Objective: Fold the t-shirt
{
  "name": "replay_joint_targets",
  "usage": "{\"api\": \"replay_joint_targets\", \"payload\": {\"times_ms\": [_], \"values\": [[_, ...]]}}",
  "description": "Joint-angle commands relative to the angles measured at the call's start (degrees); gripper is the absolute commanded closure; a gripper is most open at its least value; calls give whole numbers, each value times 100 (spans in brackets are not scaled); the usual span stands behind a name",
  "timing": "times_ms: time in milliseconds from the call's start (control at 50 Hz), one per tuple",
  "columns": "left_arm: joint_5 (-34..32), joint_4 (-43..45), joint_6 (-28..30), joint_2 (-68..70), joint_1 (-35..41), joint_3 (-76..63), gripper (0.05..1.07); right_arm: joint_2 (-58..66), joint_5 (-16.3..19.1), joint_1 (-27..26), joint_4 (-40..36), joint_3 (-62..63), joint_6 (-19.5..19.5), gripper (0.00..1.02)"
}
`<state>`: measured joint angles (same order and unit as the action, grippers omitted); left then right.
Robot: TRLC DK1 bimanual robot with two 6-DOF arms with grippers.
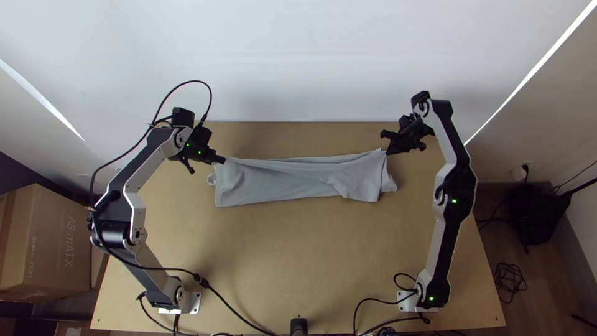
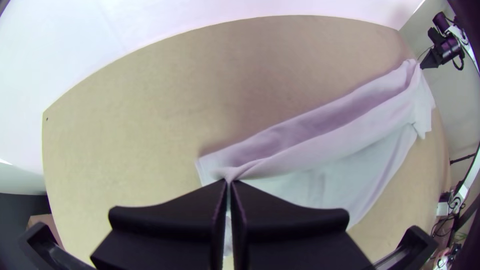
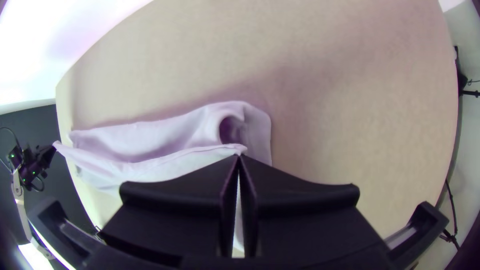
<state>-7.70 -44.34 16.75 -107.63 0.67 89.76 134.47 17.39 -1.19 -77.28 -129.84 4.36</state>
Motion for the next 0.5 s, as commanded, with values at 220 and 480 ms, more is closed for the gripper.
{"api": "replay_joint_targets", "payload": {"times_ms": [220, 480], "values": [[-486, 241, 118, -337, -137, -99, 52, 501, -34, 22, 11, -59, 170, 11], [-908, 637, -208, 331, -418, -942, 12, -422, -34, -162, 811, 890, 285, 3]]}}
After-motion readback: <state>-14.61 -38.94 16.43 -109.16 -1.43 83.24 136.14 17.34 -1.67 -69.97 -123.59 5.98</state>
